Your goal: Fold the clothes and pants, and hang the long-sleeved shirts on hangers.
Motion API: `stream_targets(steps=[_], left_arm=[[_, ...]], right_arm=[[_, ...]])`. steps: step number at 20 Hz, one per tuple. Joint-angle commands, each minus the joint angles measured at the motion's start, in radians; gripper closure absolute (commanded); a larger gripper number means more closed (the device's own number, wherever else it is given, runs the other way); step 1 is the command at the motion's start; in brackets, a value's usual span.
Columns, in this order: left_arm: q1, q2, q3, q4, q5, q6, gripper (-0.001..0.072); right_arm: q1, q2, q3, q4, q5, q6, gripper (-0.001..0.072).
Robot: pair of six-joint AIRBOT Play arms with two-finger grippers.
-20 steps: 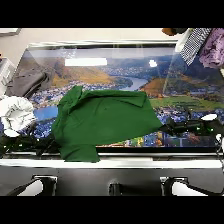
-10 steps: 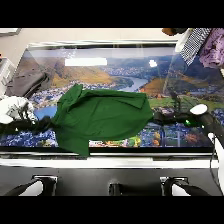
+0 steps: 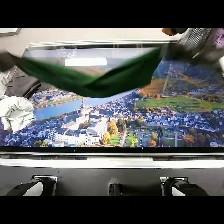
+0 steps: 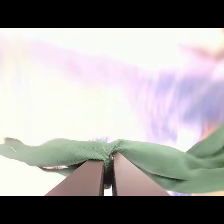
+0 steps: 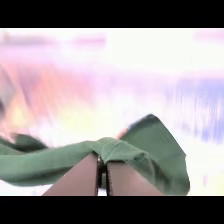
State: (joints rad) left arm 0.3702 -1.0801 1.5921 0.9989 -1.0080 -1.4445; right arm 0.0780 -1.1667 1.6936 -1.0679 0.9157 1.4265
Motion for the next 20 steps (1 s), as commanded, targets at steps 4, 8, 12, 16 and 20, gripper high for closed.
stream_targets(steps=[4,8,12,16,20], left_arm=[[-0.004,0.262,0.230,0.376,-0.013,-0.325,0.0691],[-0.004,0.381,0.230,0.537,-0.119,-0.452,0.0691],[-0.004,0.356,0.221,0.523,-0.162,-0.403,0.0691],[-0.008,0.181,0.221,0.328,-0.240,-0.216,0.0691],[-0.087,-0.112,0.221,0.299,-0.277,-0.140,0.0690]], right_arm=[[0.008,0.254,0.257,-0.074,0.135,0.131,0.0686],[0.008,0.385,0.257,-0.185,0.159,0.269,0.0686],[0.008,0.367,0.257,-0.222,0.233,0.344,0.0686],[0.008,0.218,0.256,-0.291,0.447,0.392,0.0685],[0.008,-0.029,0.185,-0.362,0.511,0.320,0.0685]])
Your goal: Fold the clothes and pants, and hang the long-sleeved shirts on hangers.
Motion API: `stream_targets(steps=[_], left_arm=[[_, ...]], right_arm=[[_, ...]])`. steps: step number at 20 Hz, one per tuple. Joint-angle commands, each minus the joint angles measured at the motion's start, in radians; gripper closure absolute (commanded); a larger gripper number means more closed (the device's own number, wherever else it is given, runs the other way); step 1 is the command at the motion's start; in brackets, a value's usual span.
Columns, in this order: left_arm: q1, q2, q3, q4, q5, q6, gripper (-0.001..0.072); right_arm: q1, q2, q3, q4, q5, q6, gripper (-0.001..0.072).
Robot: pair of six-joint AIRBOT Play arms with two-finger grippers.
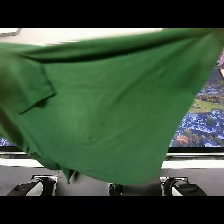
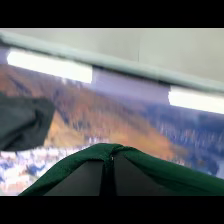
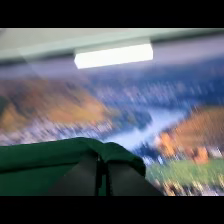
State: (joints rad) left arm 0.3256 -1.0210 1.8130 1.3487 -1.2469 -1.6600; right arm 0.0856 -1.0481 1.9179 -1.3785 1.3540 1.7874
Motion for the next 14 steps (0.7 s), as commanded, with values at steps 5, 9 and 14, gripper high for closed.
stream_targets(steps=[5,9,14], left_arm=[[-0.125,-0.579,0.000,-0.051,0.018,0.075,0.0690],[-0.145,-0.778,0.001,-0.052,0.195,0.076,0.0690],[-0.146,-0.883,0.001,-0.052,0.378,0.077,0.0690]], right_arm=[[0.000,-0.494,-0.149,-0.047,-0.121,-0.055,0.0686],[-0.093,-0.697,-0.149,0.066,-0.320,0.018,0.0688],[-0.189,-0.776,-0.149,0.178,-0.477,-0.016,0.0687]])
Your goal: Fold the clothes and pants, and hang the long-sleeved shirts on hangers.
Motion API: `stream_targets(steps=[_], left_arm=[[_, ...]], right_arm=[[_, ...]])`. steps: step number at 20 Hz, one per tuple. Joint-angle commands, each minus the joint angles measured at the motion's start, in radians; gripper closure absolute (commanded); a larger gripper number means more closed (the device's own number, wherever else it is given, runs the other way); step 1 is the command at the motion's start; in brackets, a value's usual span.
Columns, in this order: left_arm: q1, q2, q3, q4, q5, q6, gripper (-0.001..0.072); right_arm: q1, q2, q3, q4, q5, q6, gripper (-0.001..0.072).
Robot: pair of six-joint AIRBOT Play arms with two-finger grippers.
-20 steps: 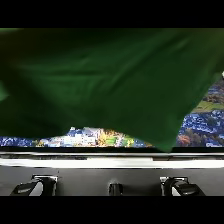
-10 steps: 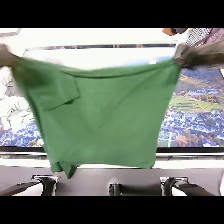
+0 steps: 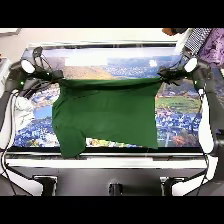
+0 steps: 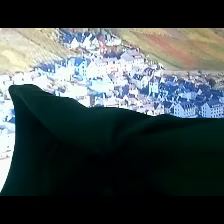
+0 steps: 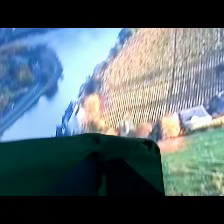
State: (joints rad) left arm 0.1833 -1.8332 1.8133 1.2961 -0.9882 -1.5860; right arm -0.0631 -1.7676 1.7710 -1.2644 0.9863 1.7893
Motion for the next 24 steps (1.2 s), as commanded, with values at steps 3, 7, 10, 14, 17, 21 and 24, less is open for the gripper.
stream_targets(steps=[3,7,10,14,17,21,24], left_arm=[[0.000,-0.090,0.001,0.002,0.132,0.049,0.0690],[0.015,-0.089,0.003,0.002,-0.005,0.134,0.0690],[0.023,-0.090,0.003,0.022,-0.148,0.175,0.0689],[0.021,-0.103,0.002,0.075,-0.306,0.173,0.0689],[0.021,-0.104,0.000,0.075,-0.333,0.172,0.0689],[0.022,-0.104,0.000,0.078,-0.356,0.173,0.0689],[0.023,-0.106,0.000,0.089,-0.356,0.172,0.0687]], right_arm=[[-0.024,-0.071,-0.002,0.074,-0.068,-0.047,0.0686],[-0.024,-0.069,-0.002,0.066,0.153,-0.038,0.0686],[-0.024,-0.070,-0.002,0.039,0.323,-0.038,0.0686],[-0.020,-0.082,-0.003,0.031,0.445,-0.037,0.0685],[0.014,-0.102,-0.003,0.015,0.473,-0.037,0.0685],[0.074,-0.123,-0.003,-0.084,0.483,0.021,0.0685],[0.086,-0.135,-0.003,-0.117,0.504,0.043,0.0684]])
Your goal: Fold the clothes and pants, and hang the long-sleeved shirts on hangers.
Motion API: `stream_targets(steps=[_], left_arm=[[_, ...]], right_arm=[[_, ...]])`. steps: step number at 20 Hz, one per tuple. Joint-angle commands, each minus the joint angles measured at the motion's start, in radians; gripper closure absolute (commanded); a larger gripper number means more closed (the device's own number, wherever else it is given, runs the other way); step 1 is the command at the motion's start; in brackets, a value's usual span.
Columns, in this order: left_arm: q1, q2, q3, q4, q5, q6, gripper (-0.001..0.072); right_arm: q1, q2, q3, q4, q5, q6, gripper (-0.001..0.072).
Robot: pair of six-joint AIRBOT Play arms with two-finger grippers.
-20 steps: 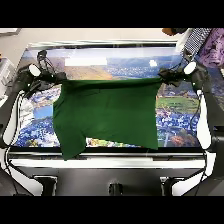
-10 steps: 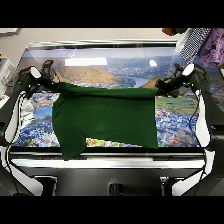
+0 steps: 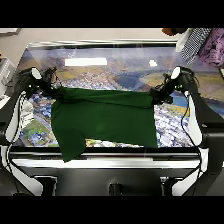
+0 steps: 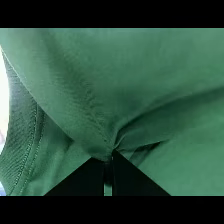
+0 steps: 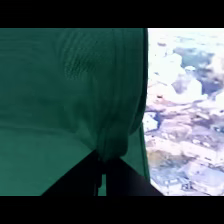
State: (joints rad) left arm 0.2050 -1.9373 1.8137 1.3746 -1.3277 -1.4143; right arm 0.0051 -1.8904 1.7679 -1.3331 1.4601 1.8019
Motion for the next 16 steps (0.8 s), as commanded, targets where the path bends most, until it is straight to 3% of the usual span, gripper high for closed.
stream_targets(steps=[1,2,3,4,5,7,9,12,16], left_arm=[[0.002,-0.003,0.000,0.010,-0.017,-0.008,0.0661],[0.004,-0.004,0.000,0.011,-0.016,-0.030,0.0534],[0.009,-0.003,0.001,0.014,-0.019,-0.062,0.0320],[0.021,0.002,0.001,0.013,-0.032,-0.083,0.0164],[0.043,0.012,0.002,0.013,-0.058,-0.099,0.0155],[0.109,0.050,-0.004,-0.011,-0.105,-0.138,0.0154],[0.202,0.134,-0.073,-0.099,-0.106,-0.117,0.0154],[0.362,0.322,-0.343,-0.238,-0.062,-0.063,0.0155],[0.544,0.577,-0.837,-0.368,0.013,-0.021,0.0157]], right_arm=[[0.018,-0.021,0.000,-0.050,0.046,0.036,0.0677],[0.018,-0.028,0.000,-0.053,0.061,0.040,0.0583],[0.018,-0.032,0.000,-0.061,0.076,0.037,0.0462],[0.016,-0.029,0.001,-0.068,0.095,0.002,0.0349],[0.008,-0.019,0.001,-0.072,0.116,-0.043,0.0295],[-0.019,0.027,0.001,-0.074,0.145,-0.141,0.0282],[-0.077,0.093,-0.002,-0.072,0.168,-0.224,0.0282],[-0.222,0.224,-0.130,0.050,0.132,-0.267,0.0285],[-0.341,0.429,-0.510,0.304,-0.051,-0.324,0.0287]])
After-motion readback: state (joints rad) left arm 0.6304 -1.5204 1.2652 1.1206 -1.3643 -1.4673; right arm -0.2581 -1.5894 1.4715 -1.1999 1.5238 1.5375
